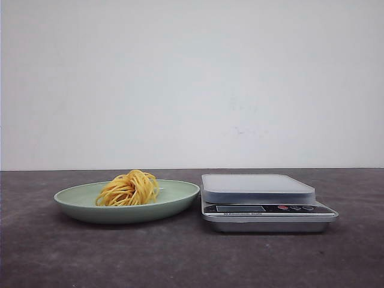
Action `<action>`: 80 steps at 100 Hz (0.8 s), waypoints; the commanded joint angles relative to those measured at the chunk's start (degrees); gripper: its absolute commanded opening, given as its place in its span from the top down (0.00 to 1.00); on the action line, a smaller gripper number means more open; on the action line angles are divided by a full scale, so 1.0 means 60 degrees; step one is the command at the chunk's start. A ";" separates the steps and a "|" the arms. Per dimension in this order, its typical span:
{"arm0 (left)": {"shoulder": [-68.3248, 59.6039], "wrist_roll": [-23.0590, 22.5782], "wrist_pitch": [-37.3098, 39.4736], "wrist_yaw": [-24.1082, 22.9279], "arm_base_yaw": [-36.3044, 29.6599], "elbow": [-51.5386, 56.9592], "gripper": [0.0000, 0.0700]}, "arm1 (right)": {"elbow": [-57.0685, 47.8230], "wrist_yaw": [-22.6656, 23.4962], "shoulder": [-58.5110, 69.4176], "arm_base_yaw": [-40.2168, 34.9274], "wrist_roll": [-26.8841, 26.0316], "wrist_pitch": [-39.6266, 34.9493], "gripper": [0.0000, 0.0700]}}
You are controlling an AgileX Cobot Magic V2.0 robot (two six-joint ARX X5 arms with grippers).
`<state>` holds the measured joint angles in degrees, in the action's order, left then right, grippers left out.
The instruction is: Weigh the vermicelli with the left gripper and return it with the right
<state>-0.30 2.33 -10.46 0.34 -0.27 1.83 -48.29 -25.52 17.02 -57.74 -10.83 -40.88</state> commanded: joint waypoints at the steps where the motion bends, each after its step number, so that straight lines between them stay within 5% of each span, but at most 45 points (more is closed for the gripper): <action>1: 0.0018 -0.0029 -0.0047 0.0051 -0.0004 -0.0171 0.98 | -0.0095 -0.0007 0.0007 -0.0106 -0.0124 0.0106 0.99; 49: 0.0018 -0.0029 -0.0047 0.0051 -0.0004 -0.0171 0.98 | -0.0047 -0.0109 0.0004 0.0062 0.0506 0.0288 0.99; 80: 0.0018 -0.0029 -0.0047 0.0051 -0.0004 -0.0171 0.98 | 0.1432 0.1290 -0.0284 0.4998 0.0852 0.0703 0.99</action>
<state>-0.30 2.33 -10.46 0.34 -0.27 1.83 -41.52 -19.66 16.12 -34.83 -6.28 -38.24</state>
